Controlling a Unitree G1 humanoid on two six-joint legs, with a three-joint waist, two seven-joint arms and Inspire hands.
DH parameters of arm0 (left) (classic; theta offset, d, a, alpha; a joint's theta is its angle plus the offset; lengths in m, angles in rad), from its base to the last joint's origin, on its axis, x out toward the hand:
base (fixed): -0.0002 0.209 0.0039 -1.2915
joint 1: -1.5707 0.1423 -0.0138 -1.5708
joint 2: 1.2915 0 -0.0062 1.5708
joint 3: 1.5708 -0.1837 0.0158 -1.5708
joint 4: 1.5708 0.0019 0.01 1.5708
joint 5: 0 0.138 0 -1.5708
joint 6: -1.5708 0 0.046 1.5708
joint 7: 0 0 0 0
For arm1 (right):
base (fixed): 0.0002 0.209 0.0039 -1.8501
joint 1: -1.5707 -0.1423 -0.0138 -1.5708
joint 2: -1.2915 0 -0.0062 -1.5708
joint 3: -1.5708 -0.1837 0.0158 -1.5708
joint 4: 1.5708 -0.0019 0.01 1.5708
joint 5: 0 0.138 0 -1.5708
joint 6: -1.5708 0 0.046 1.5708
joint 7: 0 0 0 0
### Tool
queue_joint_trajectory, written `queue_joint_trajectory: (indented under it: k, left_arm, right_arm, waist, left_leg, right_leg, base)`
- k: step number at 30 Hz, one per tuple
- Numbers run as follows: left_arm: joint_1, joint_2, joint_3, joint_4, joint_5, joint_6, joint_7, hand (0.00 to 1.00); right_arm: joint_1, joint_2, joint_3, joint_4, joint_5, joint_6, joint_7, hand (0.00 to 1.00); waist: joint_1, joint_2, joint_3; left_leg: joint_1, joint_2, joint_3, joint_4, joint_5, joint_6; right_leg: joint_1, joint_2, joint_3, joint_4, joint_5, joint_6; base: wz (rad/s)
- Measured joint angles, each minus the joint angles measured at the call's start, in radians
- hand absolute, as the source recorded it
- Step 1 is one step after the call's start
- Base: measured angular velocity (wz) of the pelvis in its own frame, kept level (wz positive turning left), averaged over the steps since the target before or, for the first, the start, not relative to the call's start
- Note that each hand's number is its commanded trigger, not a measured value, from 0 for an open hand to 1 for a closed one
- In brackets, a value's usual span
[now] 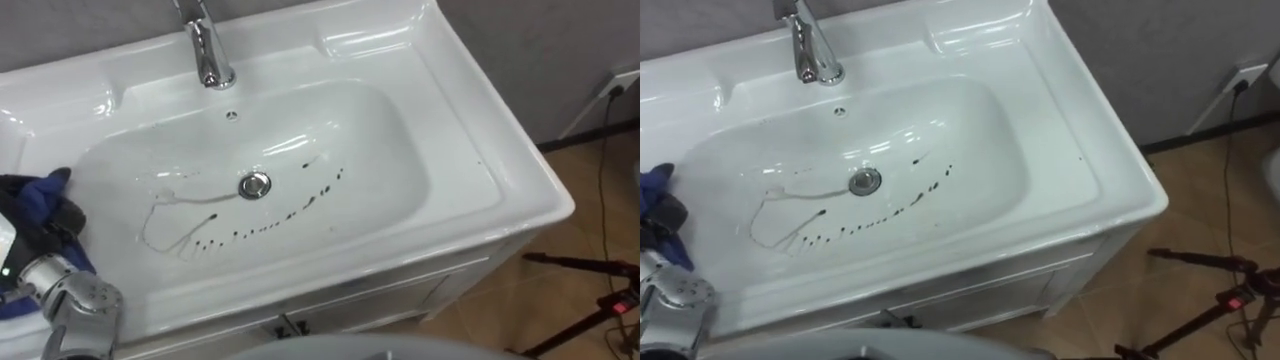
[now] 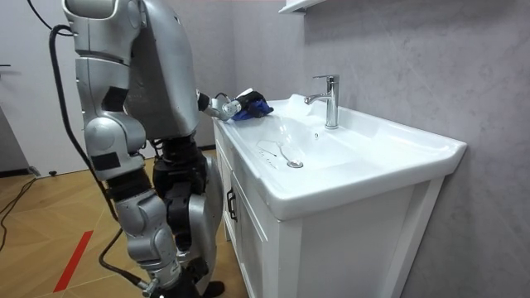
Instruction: Wipe basin
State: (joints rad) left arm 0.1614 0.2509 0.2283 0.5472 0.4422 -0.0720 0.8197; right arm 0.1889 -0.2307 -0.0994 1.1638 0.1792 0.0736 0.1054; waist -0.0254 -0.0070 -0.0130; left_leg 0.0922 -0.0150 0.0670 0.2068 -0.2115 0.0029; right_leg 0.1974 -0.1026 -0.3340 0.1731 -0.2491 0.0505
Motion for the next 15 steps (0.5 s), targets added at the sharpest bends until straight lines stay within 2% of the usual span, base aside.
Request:
queue_joint_trajectory:
  k: [2, 9, 10, 12, 14, 15]
  left_arm:
    - [-0.001, -0.010, 0.000, -0.018, 0.000, -0.004, -0.007, 1.00]
    - [0.002, -0.032, -0.016, -0.084, 0.002, -0.021, -0.049, 1.00]
    - [0.001, -0.042, -0.019, -0.111, 0.004, -0.022, -0.064, 1.00]
    - [0.001, -0.057, -0.038, -0.151, 0.025, -0.024, -0.083, 1.00]
    - [0.001, -0.083, -0.066, -0.178, 0.057, -0.051, -0.097, 1.00]
    - [0.001, -0.085, -0.076, -0.180, 0.064, -0.059, -0.100, 1.00]
  right_arm:
    - [-0.001, 0.000, 0.000, -0.001, 0.008, -0.017, 0.013, 0.00]
    - [-0.007, 0.009, 0.002, 0.003, 0.025, -0.070, 0.054, 0.00]
    - [-0.009, 0.017, 0.001, 0.003, 0.025, -0.077, 0.061, 0.00]
    - [-0.009, 0.033, 0.000, 0.002, 0.024, -0.089, 0.063, 0.00]
    - [-0.006, 0.039, 0.000, 0.003, 0.025, -0.109, 0.068, 0.00]
    - [-0.004, 0.040, 0.000, 0.003, 0.025, -0.113, 0.070, 0.00]
  waist:
    - [0.002, 0.002, 0.0050]
    - [-0.001, -0.001, 0.0110]
    - [-0.006, -0.003, 0.0138]
    - [-0.005, -0.003, 0.0132]
    - [-0.006, 0.001, 0.0154]
    - [-0.006, 0.001, 0.0155]
  left_leg:
    - [-0.003, 0.001, 0.000, 0.000, 0.000, 0.000]
    - [-0.029, 0.000, -0.004, 0.019, -0.001, 0.001]
    - [-0.035, 0.000, -0.004, 0.027, -0.001, 0.001]
    - [-0.048, 0.001, -0.004, 0.034, -0.001, 0.001]
    - [-0.056, 0.002, -0.004, 0.040, -0.001, 0.001]
    - [-0.059, 0.002, -0.003, 0.043, -0.001, 0.001]
  right_leg:
    - [-0.007, 0.001, 0.000, 0.000, 0.002, 0.000]
    - [-0.009, 0.000, -0.016, 0.000, 0.004, 0.000]
    - [-0.010, 0.000, -0.020, 0.000, 0.004, 0.000]
    - [-0.016, 0.002, -0.019, 0.001, 0.005, -0.002]
    - [-0.024, 0.002, -0.014, 0.003, 0.007, -0.004]
    - [-0.024, 0.002, -0.014, 0.004, 0.007, -0.004]
  base:
    - [0.03]
    - [0.11]
    - [0.21]
    - [0.13]
    - [0.00]
    - [0.00]
